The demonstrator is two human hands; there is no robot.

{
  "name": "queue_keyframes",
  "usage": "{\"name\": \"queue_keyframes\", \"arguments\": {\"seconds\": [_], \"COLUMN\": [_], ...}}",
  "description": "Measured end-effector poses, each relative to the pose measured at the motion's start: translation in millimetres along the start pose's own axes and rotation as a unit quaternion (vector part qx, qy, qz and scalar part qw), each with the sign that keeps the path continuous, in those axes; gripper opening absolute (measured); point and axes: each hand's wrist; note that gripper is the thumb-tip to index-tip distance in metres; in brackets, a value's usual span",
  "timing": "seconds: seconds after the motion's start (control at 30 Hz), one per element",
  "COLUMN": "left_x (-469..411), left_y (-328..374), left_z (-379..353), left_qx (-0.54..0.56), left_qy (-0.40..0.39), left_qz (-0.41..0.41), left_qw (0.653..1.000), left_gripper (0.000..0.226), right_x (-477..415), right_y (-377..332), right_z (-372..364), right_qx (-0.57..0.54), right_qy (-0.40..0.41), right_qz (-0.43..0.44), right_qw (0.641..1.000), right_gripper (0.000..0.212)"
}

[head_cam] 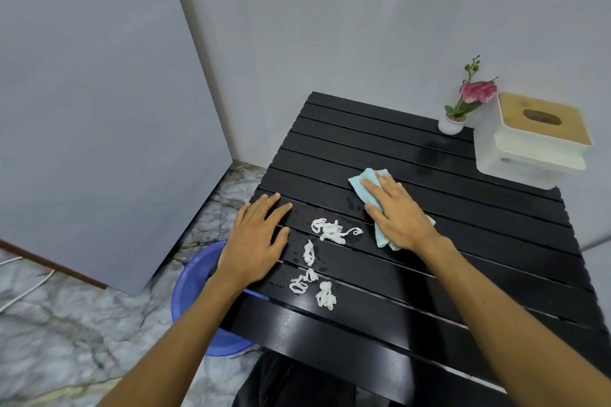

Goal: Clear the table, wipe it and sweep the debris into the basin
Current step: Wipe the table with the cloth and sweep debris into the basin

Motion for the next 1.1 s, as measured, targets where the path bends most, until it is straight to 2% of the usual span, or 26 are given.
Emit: {"name": "queue_keyframes", "arguments": {"seconds": [0.27, 0.53, 0.6, 0.7, 0.77, 0.87, 0.93, 1.0, 1.1], "left_x": [0.6, -0.1, 3.2, 12.9, 26.1, 48.6, 61.7, 72.7, 84.6], "left_y": [-1.1, -4.8, -5.0, -7.5, -11.0, -17.5, -18.7, -18.3, -16.3], "left_z": [0.1, 6.0, 13.9, 25.7, 35.8, 42.5, 41.4, 36.3, 27.1], "left_qx": [0.006, 0.079, 0.11, 0.126, 0.12, 0.104, 0.096, 0.086, 0.053], "left_qy": [0.001, -0.006, -0.012, 0.002, 0.02, 0.028, 0.034, 0.025, 0.003], "left_qz": [0.002, 0.02, 0.032, 0.046, 0.041, 0.028, 0.023, 0.024, 0.006], "left_qw": [1.0, 0.997, 0.993, 0.991, 0.992, 0.994, 0.994, 0.996, 0.999], "left_gripper": [0.051, 0.062, 0.066, 0.063, 0.063, 0.061, 0.059, 0.059, 0.059], "right_x": [3.6, 33.3, 44.7, 62.2, 75.6, 101.5, 119.6, 136.8, 163.9], "right_y": [-36.0, -80.8, -89.7, -102.9, -112.0, -113.7, -103.3, -93.6, -80.5], "right_z": [-8.0, -20.8, -23.0, -25.2, -15.4, 12.7, 26.0, 26.0, 2.3], "right_qx": [-0.022, -0.053, -0.083, -0.189, -0.264, -0.317, -0.312, -0.267, -0.117], "right_qy": [-0.018, -0.039, -0.05, -0.053, -0.014, 0.055, 0.084, 0.084, 0.019], "right_qz": [0.08, 0.103, 0.091, 0.071, 0.034, -0.059, -0.117, -0.15, -0.131], "right_qw": [0.996, 0.992, 0.991, 0.978, 0.964, 0.945, 0.939, 0.948, 0.984], "right_gripper": [0.048, 0.045, 0.044, 0.043, 0.044, 0.043, 0.042, 0.044, 0.053]}}
Point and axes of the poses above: each hand's wrist, its own x-axis away from the middle knuckle, its own z-axis out of the back of the hand, y = z × x, and after that the axes turned 2 degrees about -z, right-handed
